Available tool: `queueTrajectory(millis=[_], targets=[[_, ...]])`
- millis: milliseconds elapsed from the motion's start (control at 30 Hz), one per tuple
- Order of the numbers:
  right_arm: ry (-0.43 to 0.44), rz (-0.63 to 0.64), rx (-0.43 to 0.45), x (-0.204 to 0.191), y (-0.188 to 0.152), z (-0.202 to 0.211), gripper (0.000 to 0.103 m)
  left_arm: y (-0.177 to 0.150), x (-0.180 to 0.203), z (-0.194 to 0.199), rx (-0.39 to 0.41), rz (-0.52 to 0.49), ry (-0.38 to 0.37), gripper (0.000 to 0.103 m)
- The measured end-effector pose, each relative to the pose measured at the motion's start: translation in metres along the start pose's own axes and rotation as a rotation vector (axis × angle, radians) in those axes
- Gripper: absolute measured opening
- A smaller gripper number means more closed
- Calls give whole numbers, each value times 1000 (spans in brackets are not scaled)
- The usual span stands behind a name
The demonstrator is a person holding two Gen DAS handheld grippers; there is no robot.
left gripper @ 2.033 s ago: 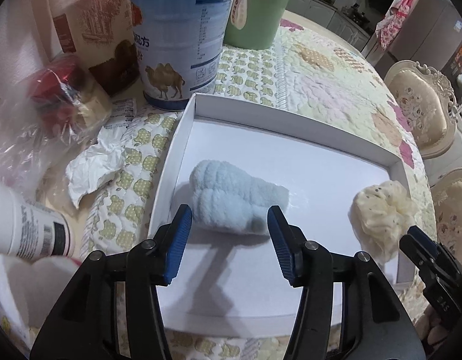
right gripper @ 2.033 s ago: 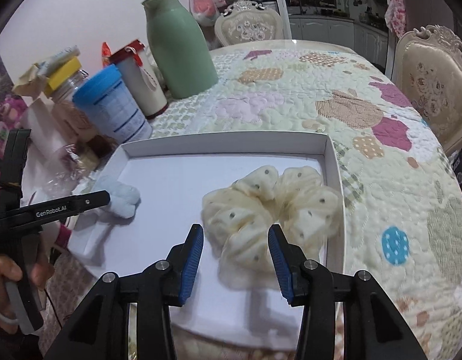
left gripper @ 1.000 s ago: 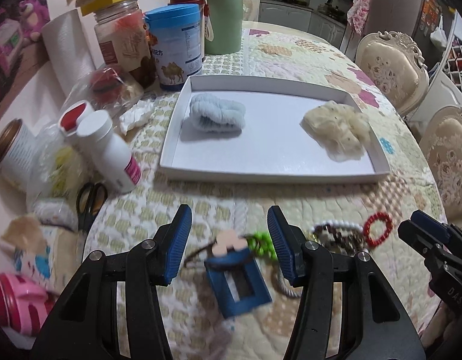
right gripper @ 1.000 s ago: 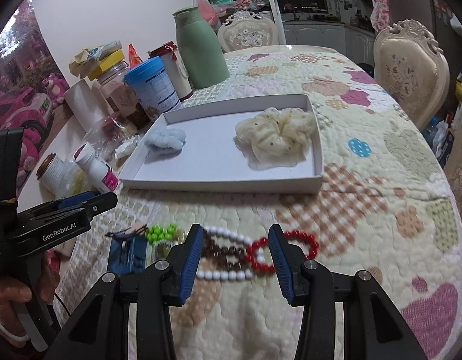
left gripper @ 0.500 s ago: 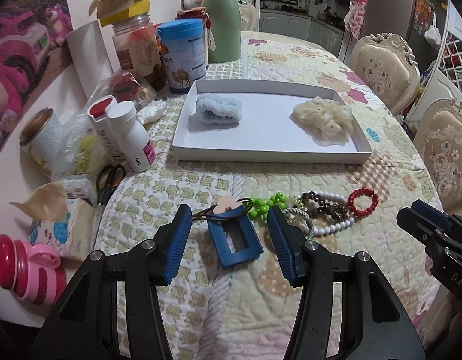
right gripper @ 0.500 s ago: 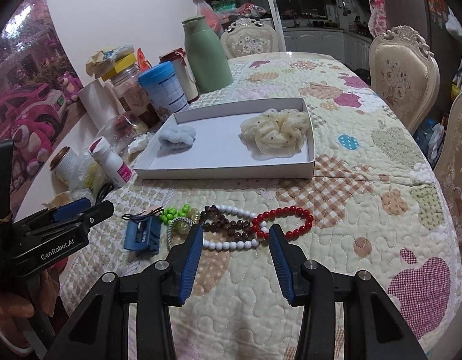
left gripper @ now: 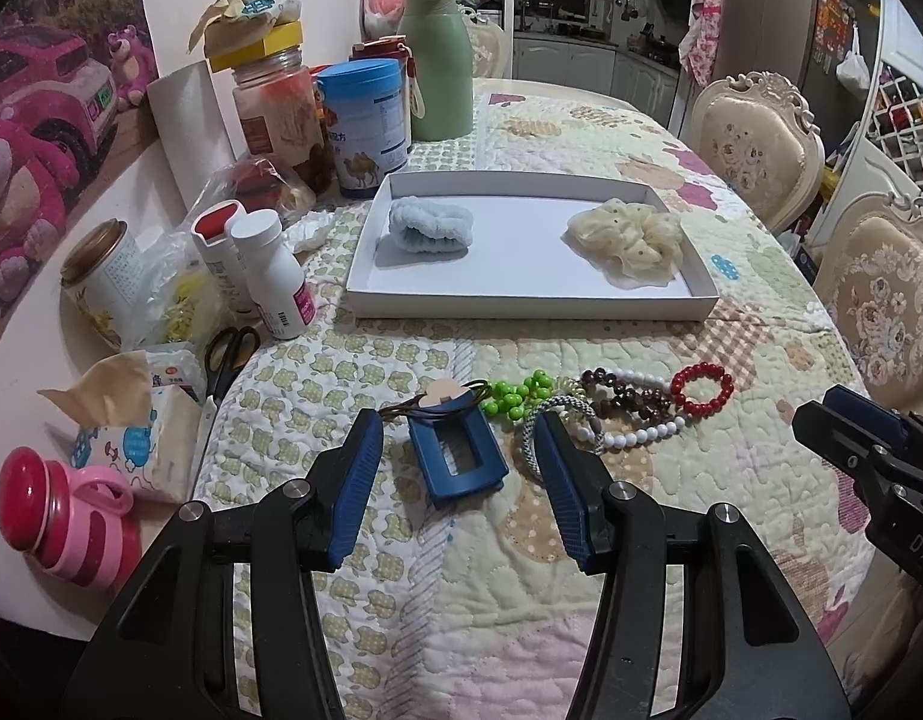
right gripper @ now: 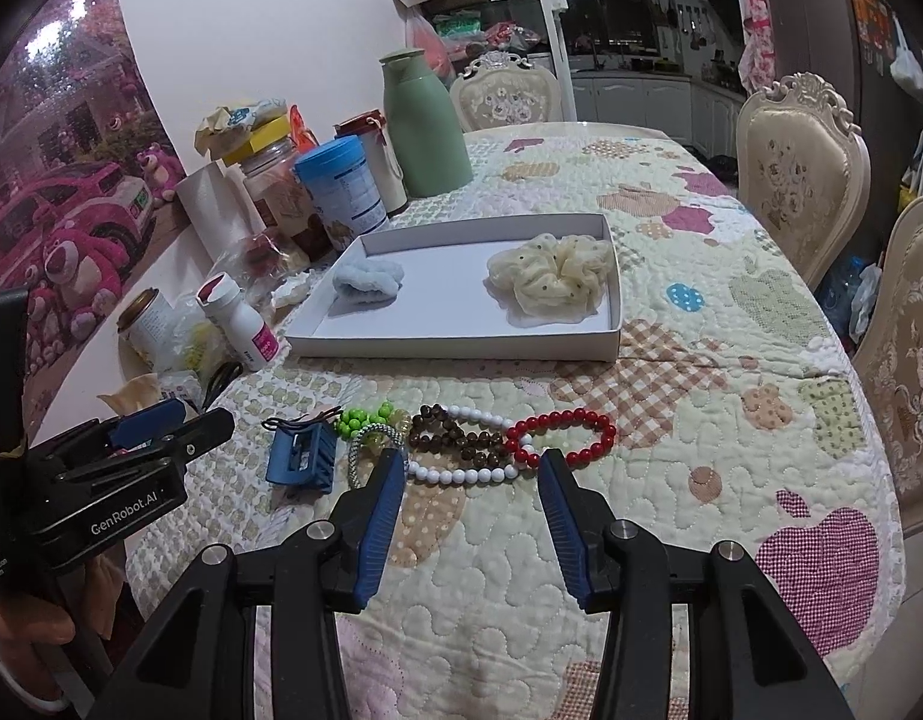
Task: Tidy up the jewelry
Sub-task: 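Withdraw both tools back over the remaining accessories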
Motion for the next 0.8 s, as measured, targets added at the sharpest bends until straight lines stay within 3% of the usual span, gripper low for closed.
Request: queueTrajectory(millis=[800], targets=[[13, 6, -47, -3, -10, -15, 45, -8, -7, -7, -36, 18, -4, 52]])
Point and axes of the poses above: each gripper's, at about its wrist camera, not at the fingertips, and z roughly against the way its jaws point, x to its right, y to its top, the point moved 8 cm from there along -z, roughly the way its jaws point, and after that the axes turned 7 degrees about -z, right-handed, at the moved point
